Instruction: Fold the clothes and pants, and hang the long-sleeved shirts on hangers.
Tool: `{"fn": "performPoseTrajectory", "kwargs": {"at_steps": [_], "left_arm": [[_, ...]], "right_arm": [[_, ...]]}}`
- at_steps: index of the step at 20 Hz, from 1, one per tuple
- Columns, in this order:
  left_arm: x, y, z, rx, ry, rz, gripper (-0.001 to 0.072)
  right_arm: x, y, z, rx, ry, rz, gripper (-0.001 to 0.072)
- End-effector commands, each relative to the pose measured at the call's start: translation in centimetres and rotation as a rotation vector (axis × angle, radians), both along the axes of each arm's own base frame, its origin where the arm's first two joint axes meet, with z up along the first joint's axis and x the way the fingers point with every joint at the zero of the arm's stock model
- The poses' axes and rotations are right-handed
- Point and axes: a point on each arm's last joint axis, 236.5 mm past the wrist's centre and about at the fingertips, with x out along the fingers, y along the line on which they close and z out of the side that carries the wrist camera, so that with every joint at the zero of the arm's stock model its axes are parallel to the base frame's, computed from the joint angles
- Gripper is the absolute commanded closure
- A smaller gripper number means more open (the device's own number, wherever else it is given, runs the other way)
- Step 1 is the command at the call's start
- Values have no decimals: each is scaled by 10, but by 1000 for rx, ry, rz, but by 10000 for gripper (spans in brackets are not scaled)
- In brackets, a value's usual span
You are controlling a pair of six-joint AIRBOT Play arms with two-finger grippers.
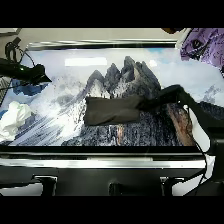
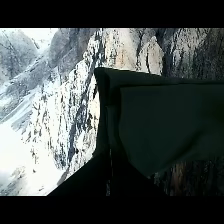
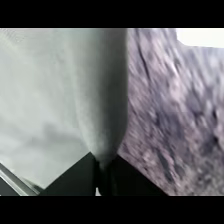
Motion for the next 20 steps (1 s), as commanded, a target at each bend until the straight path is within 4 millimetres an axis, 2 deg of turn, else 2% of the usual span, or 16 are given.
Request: {"fn": "performPoseTrajectory", "kwargs": {"at_steps": [1,3,6,8,11,14,16,18,20], "left_arm": [[0,-1,0,0,1,-2,689],[0,-1,-1,1,1,-2,689],[0,-1,-1,1,1,-2,689],[0,-1,-1,1,1,-2,689],[0,-1,-1,1,1,-2,689],[0,-1,-1,1,1,-2,689],[0,-1,-1,1,1,-2,689],[0,-1,-1,1,1,-2,689],[0,-1,-1,1,2,-2,689]], "right_arm": [[42,-21,42,-20,-84,-93,681],[62,-36,66,-42,-123,-148,681],[90,-71,100,-84,-185,-251,681],[107,-107,127,-117,-239,-336,681],[123,-177,164,-167,-307,-492,681],[123,-243,190,-194,-353,-617,681],[115,-287,196,-211,-356,-701,681],[100,-325,189,-258,-325,-752,681],[69,-366,171,-358,-228,-804,683]]}}
